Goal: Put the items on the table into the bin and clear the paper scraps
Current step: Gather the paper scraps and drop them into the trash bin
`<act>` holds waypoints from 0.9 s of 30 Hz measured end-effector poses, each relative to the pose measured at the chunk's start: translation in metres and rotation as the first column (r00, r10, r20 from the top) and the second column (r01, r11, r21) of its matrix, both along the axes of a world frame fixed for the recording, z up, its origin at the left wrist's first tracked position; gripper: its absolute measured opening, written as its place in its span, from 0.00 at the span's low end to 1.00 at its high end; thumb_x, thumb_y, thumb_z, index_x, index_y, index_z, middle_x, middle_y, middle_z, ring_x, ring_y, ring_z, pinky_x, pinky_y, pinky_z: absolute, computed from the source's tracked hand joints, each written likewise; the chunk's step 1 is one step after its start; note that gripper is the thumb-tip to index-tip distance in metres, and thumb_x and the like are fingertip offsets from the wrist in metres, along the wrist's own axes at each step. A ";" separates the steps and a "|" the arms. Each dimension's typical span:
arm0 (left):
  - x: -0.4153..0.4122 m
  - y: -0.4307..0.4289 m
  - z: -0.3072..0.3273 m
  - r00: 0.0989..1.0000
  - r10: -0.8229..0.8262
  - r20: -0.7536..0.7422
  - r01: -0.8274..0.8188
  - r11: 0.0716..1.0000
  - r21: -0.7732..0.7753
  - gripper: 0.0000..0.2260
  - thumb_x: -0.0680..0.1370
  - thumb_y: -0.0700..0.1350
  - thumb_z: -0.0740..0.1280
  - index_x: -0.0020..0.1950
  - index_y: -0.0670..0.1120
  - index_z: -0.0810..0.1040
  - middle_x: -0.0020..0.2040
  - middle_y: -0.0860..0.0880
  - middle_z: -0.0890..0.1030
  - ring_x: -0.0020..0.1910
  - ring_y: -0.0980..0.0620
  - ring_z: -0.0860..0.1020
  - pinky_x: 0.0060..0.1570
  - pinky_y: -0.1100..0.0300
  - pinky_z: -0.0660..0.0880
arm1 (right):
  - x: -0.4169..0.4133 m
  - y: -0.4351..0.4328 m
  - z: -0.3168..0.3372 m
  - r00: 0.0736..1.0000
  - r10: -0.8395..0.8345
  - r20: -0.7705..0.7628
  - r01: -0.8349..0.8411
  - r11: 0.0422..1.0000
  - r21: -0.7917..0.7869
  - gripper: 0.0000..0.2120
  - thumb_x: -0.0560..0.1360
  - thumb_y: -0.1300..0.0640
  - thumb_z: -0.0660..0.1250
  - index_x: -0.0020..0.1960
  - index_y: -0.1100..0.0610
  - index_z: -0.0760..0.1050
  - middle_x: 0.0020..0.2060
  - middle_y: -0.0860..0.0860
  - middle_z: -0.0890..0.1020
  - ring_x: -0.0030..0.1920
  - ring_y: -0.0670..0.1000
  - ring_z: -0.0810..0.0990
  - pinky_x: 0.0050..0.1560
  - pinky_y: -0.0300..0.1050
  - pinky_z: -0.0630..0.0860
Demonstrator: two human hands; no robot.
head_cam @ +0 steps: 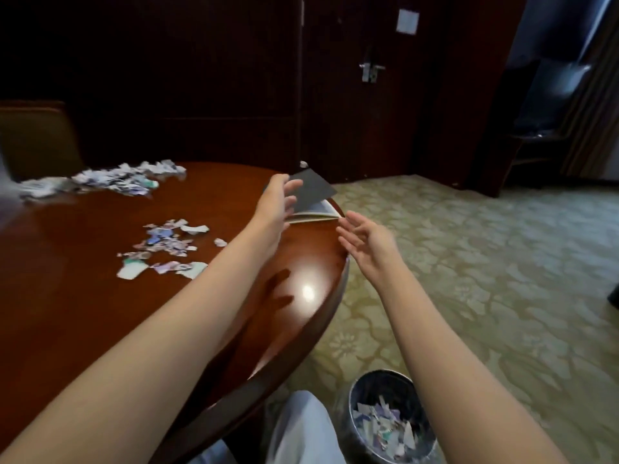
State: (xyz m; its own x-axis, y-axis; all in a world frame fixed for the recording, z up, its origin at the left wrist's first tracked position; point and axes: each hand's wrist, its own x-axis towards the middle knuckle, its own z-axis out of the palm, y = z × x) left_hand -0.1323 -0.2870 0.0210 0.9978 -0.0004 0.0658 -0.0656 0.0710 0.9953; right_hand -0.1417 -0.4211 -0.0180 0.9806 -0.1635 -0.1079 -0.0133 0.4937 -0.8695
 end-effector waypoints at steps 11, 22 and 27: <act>-0.016 0.144 -0.014 0.920 0.390 -0.026 -0.382 0.912 0.150 0.20 0.82 0.52 0.48 0.66 0.49 0.73 0.73 0.45 0.65 0.72 0.46 0.62 0.70 0.49 0.57 | -0.055 0.138 -0.022 0.721 0.669 -0.181 -0.124 -0.132 -0.983 0.54 0.64 0.35 0.71 0.75 0.40 0.36 0.76 0.51 0.36 0.75 0.53 0.31 0.74 0.60 0.35; -0.010 0.189 -0.051 0.838 0.545 -0.024 -0.471 0.746 0.470 0.18 0.83 0.45 0.48 0.69 0.42 0.69 0.70 0.40 0.69 0.68 0.41 0.67 0.65 0.53 0.64 | 0.010 0.186 -0.024 0.892 0.399 -0.210 -0.116 -0.247 -0.962 0.52 0.65 0.24 0.58 0.76 0.46 0.34 0.76 0.56 0.37 0.75 0.56 0.34 0.72 0.60 0.35; 0.022 0.186 -0.065 0.911 0.401 0.099 -0.368 0.679 0.634 0.21 0.82 0.50 0.48 0.74 0.48 0.62 0.74 0.48 0.63 0.74 0.49 0.60 0.72 0.53 0.56 | 0.049 0.202 -0.023 0.905 0.363 -0.222 -0.130 -0.260 -0.957 0.49 0.69 0.28 0.56 0.76 0.49 0.35 0.76 0.57 0.40 0.76 0.56 0.38 0.73 0.58 0.39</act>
